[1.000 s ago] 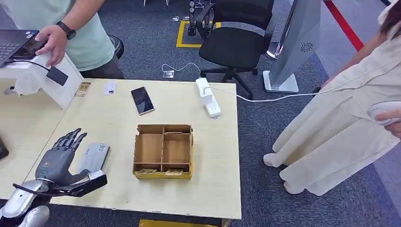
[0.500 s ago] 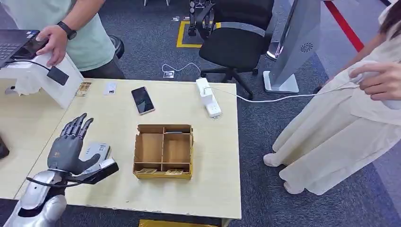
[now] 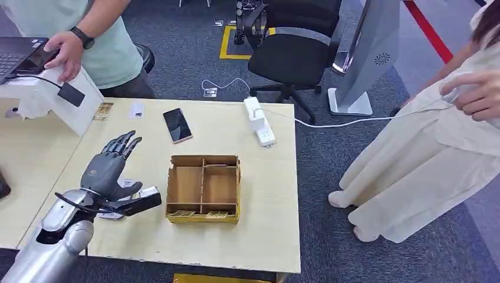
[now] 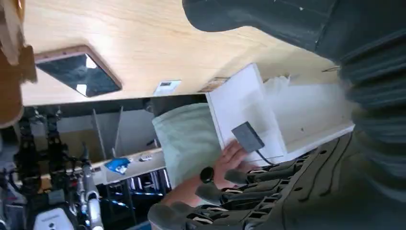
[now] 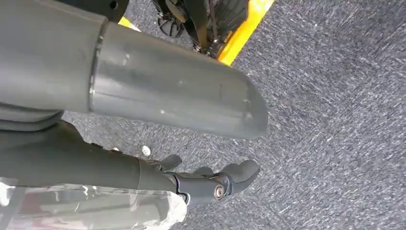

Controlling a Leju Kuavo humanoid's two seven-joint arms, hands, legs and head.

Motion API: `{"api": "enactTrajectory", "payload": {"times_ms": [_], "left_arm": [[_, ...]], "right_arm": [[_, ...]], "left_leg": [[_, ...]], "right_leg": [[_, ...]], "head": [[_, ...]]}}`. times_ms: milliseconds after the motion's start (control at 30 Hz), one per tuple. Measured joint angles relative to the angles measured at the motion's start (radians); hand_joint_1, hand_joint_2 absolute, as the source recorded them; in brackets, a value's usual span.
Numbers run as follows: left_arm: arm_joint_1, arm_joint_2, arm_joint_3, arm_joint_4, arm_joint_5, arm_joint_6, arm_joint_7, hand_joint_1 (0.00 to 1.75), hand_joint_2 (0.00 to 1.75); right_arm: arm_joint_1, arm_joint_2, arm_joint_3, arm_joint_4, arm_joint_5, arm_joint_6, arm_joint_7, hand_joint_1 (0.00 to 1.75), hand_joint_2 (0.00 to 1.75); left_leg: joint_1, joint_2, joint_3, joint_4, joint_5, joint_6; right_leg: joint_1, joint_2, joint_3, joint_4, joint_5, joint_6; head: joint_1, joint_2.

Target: Pass the card to the sensor for recognition and then transmit it.

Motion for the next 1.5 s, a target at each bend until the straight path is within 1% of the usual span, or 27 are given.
{"api": "enactTrajectory", "payload": {"times_ms": [67, 133, 233, 300, 500, 667, 767, 867, 900, 1000, 1200, 1267, 1400, 1500], "left_arm": [[-0.021, 0.020, -0.017, 0.002, 0.016, -0.030, 0.009, 0.00, 1.75], [-0.040, 0.050, -0.030, 0.008, 0.016, -0.044, 0.016, 0.00, 1.75], [-0.064, 0.082, -0.039, 0.009, 0.026, -0.046, 0.020, 0.00, 1.75], [-0.071, 0.097, -0.042, 0.009, 0.035, -0.044, 0.035, 0.00, 1.75], [-0.065, 0.144, -0.047, 0.004, 0.061, -0.037, 0.050, 0.00, 1.75], [-0.018, 0.174, -0.045, -0.027, 0.075, -0.029, 0.053, 0.00, 1.75], [0.010, 0.177, -0.041, -0.043, 0.075, -0.005, 0.053, 0.00, 1.75], [0.030, 0.177, -0.039, -0.052, 0.069, 0.004, 0.054, 0.00, 1.75], [0.039, 0.176, -0.035, -0.054, 0.064, 0.018, 0.054, 0.00, 1.75], [0.066, 0.167, -0.016, -0.060, 0.047, 0.045, 0.052, 0.00, 1.75], [0.106, 0.150, 0.016, -0.063, 0.032, 0.073, 0.047, 0.00, 1.75], [0.120, 0.142, 0.028, -0.071, 0.028, 0.075, 0.033, 0.00, 1.75], [0.151, 0.131, 0.037, -0.092, 0.020, 0.068, 0.033, 0.00, 1.75], [0.172, 0.133, 0.042, -0.105, 0.018, 0.037, 0.035, 0.00, 1.75]], "right_arm": [[0.000, -0.001, 0.002, 0.000, 0.004, -0.002, 0.004, 0.00, 0.00], [0.000, -0.001, 0.002, 0.000, 0.004, 0.000, 0.003, 0.00, 0.00], [0.000, -0.001, 0.002, 0.000, 0.004, 0.001, 0.002, 0.00, 0.00], [0.000, -0.001, 0.002, 0.000, 0.004, 0.001, 0.005, 0.00, 0.00], [0.001, -0.001, 0.002, 0.000, 0.000, 0.004, 0.007, 0.00, 0.00], [0.003, -0.001, 0.002, 0.000, 0.002, 0.003, 0.014, 0.00, 0.00], [0.004, -0.001, 0.002, 0.000, -0.002, 0.006, 0.013, 0.00, 0.00], [0.004, -0.001, 0.002, 0.000, -0.003, 0.008, 0.011, 0.00, 0.00], [0.004, -0.001, 0.002, 0.000, -0.002, 0.007, 0.011, 0.00, 0.00], [0.006, -0.001, 0.002, 0.000, 0.002, 0.002, 0.015, 0.00, 0.00], [0.006, -0.001, 0.002, 0.000, 0.005, 0.000, 0.018, 0.00, 0.00], [0.005, -0.001, 0.002, 0.000, 0.000, 0.001, 0.015, 0.00, 0.00], [0.005, -0.001, 0.002, 0.000, -0.005, 0.000, 0.014, 0.00, 0.00], [0.006, -0.001, 0.002, 0.000, -0.004, -0.007, 0.016, 0.00, 0.00]], "left_leg": [[0.000, 0.000, 0.000, 0.000, 0.000, 0.000], [0.000, 0.000, 0.000, 0.000, 0.000, 0.000], [0.000, 0.000, 0.000, 0.000, 0.000, 0.000], [0.000, 0.000, 0.000, 0.000, 0.000, 0.000], [0.000, 0.000, 0.000, 0.000, 0.000, 0.000], [0.000, 0.001, 0.000, 0.000, 0.000, 0.000], [0.000, 0.000, 0.000, 0.000, 0.000, 0.000], [0.000, 0.000, -0.001, 0.000, 0.000, 0.000], [0.000, 0.000, 0.000, 0.000, 0.000, 0.000], [0.000, 0.001, 0.000, 0.000, 0.000, 0.000], [0.000, 0.000, 0.000, 0.000, 0.000, 0.000], [0.000, 0.000, 0.000, 0.000, 0.000, 0.000], [0.000, 0.000, 0.000, 0.000, 0.000, 0.000], [0.000, 0.000, 0.000, 0.000, 0.000, 0.000]], "right_leg": [[0.000, 0.000, 0.000, 0.000, 0.000, 0.000], [0.000, 0.001, 0.000, 0.000, 0.000, 0.000], [0.000, 0.000, 0.000, 0.000, 0.000, 0.000], [0.000, 0.001, 0.000, 0.000, 0.000, 0.000], [0.000, 0.001, 0.000, 0.000, 0.000, 0.000], [0.000, 0.001, 0.000, 0.000, 0.000, 0.000], [0.000, 0.000, 0.000, 0.000, 0.000, 0.000], [0.000, 0.000, 0.000, 0.000, 0.000, 0.000], [0.000, 0.001, 0.000, 0.000, 0.000, 0.000], [0.000, 0.001, 0.000, 0.000, 0.000, 0.000], [0.000, 0.000, 0.000, 0.000, 0.000, 0.000], [0.000, 0.001, 0.000, 0.000, 0.000, 0.000], [0.000, 0.001, 0.000, 0.000, 0.000, 0.000], [0.000, 0.000, 0.000, 0.000, 0.000, 0.000]], "head": [[0.000, 0.000], [0.000, 0.000], [0.000, 0.000], [0.000, 0.000], [0.000, 0.000], [-0.001, 0.000], [0.000, 0.000], [0.000, 0.000], [0.000, 0.000], [0.000, 0.000], [-0.001, 0.000], [0.000, 0.000], [0.000, 0.000], [0.000, 0.000]]}}
